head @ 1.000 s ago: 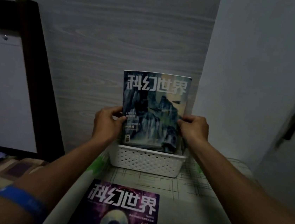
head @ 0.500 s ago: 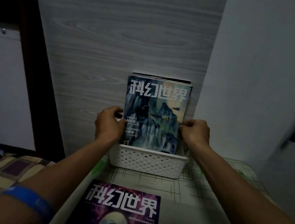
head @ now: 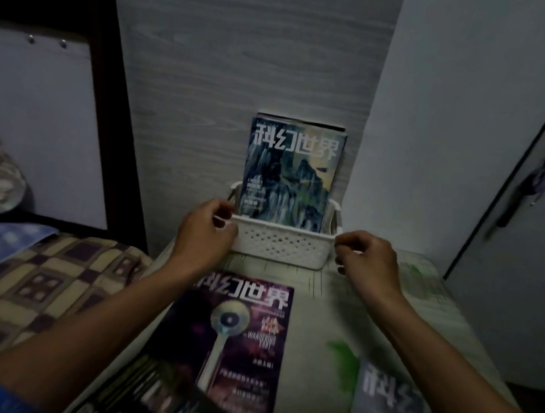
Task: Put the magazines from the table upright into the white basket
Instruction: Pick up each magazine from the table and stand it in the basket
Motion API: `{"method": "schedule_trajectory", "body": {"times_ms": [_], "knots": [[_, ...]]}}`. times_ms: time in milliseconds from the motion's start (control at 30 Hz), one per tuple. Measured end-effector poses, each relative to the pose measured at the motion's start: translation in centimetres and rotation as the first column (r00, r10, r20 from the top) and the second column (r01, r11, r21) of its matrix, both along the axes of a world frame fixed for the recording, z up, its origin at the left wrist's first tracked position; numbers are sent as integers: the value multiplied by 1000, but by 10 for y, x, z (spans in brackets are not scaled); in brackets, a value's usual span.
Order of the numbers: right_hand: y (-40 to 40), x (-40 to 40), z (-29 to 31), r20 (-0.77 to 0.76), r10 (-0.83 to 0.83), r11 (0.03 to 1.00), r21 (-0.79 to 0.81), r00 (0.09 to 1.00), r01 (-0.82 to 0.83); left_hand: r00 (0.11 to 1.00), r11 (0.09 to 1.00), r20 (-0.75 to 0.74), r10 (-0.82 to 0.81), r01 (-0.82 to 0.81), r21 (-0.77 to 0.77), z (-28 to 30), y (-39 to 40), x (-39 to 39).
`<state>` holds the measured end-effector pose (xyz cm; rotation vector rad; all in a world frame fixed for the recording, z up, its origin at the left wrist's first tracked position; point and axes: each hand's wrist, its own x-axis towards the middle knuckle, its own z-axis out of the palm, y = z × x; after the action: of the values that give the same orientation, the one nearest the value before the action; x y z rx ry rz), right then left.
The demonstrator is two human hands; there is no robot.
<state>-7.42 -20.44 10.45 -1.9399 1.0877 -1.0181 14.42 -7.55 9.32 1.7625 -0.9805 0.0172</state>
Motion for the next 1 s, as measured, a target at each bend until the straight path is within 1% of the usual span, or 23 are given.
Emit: {"method": "schedule_trajectory", "body": {"times_ms": [67,133,167,200,233,300,333,367,400,433,467,533,600,667,733,767,800,833,867,900,933,967,1000], "knots": [[31,-15,-5,-53,85,995,49,995,-83,996,989,-32,-83,86,124,-5,26,-16],[61,-30,-8,-124,186,981,88,975,-176,983,952,-17,-180,179,250,-6,53,-29],[74,-38,-8,-168,244,968,95,955,-230,971,914,-2,-240,227,335,-6,66,-33],[89,-46,-10,-222,304,953,92,927,-290,951,851,0,-310,278,446,-6,81,-37],[102,-53,-11,-285,360,932,76,888,-353,921,745,-19,-390,327,582,-7,95,-39],[128,-64,-16,-425,459,876,68,780,-478,830,406,-105,-548,374,834,-10,122,-43],[139,-66,-18,-499,504,840,92,705,-535,781,268,-124,-612,353,896,-12,131,-44],[151,-69,-21,-571,538,804,126,620,-581,740,211,-107,-664,323,923,-14,139,-45],[161,-70,-24,-635,548,778,148,544,-611,716,223,-67,-695,304,926,-17,144,-46],[168,-71,-27,-686,539,762,150,489,-630,707,256,-31,-707,296,920,-17,148,-46],[174,-71,-30,-719,524,757,150,455,-636,708,280,-10,-706,292,914,-17,150,-48],[183,-69,-36,-743,520,753,166,422,-636,730,310,4,-683,285,907,-16,154,-52],[190,-68,-40,-735,524,755,166,430,-635,720,373,63,-691,282,884,-14,157,-56],[195,-68,-42,-666,555,766,177,499,-617,691,497,188,-698,278,822,-7,158,-58],[193,-68,-36,-516,589,788,193,623,-585,635,670,417,-650,221,708,9,159,-60],[189,-68,-30,-420,567,819,193,709,-540,619,776,546,-564,172,606,19,158,-63],[185,-68,-22,-329,510,860,185,795,-475,628,880,653,-423,114,460,29,157,-67],[181,-68,-14,-246,433,900,168,867,-402,663,960,709,-239,53,275,38,156,-72],[178,-69,-5,-174,346,937,125,922,-327,702,996,711,-44,-22,83,46,155,-77],[178,-70,2,-115,258,966,66,959,-252,745,993,657,115,-93,-68,53,153,-83],[178,-70,7,-65,187,982,-28,980,-189,814,984,555,175,-127,-124,59,151,-89],[182,-71,10,-36,133,977,-165,990,-137,916,993,387,107,-79,-89,63,149,-95],[188,-72,11,-40,93,943,-318,995,-101,992,998,111,-62,63,-5,67,147,-105]]}}
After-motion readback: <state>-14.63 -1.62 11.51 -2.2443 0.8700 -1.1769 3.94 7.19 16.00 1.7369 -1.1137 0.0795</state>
